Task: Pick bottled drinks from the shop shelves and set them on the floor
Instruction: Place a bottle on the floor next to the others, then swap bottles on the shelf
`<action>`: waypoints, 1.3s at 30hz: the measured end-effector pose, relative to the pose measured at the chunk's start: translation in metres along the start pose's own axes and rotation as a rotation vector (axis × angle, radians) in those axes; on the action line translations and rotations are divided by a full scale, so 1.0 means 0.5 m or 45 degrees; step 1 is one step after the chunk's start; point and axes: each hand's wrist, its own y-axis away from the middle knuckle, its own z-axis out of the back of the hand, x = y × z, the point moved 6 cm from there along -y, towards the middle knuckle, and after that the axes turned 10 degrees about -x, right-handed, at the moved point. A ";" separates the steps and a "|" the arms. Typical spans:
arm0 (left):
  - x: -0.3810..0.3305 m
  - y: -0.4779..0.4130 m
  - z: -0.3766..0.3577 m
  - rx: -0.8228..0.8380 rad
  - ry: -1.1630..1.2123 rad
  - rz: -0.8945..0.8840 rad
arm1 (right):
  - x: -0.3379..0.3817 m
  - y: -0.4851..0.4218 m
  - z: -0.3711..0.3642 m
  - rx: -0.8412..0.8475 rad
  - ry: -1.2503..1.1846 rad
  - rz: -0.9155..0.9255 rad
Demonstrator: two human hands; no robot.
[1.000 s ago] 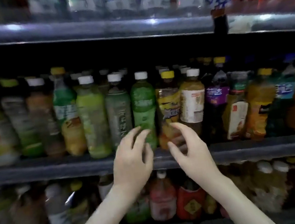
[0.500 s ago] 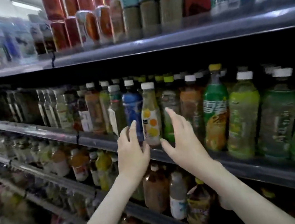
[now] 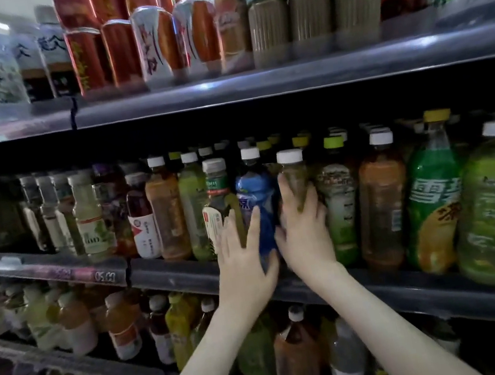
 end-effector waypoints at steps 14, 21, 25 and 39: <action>-0.110 0.037 -0.017 -0.218 0.591 0.147 | 0.034 0.088 0.159 -0.551 -0.331 0.491; -0.247 0.102 -0.004 -0.071 0.614 -0.111 | -0.088 0.173 0.276 -0.291 -0.353 0.382; -0.337 0.222 -0.062 0.431 0.800 0.008 | -0.202 0.252 0.356 0.029 -0.355 0.196; -0.890 0.651 -0.230 1.274 0.915 0.154 | -0.654 0.604 0.853 0.090 -0.369 -0.891</action>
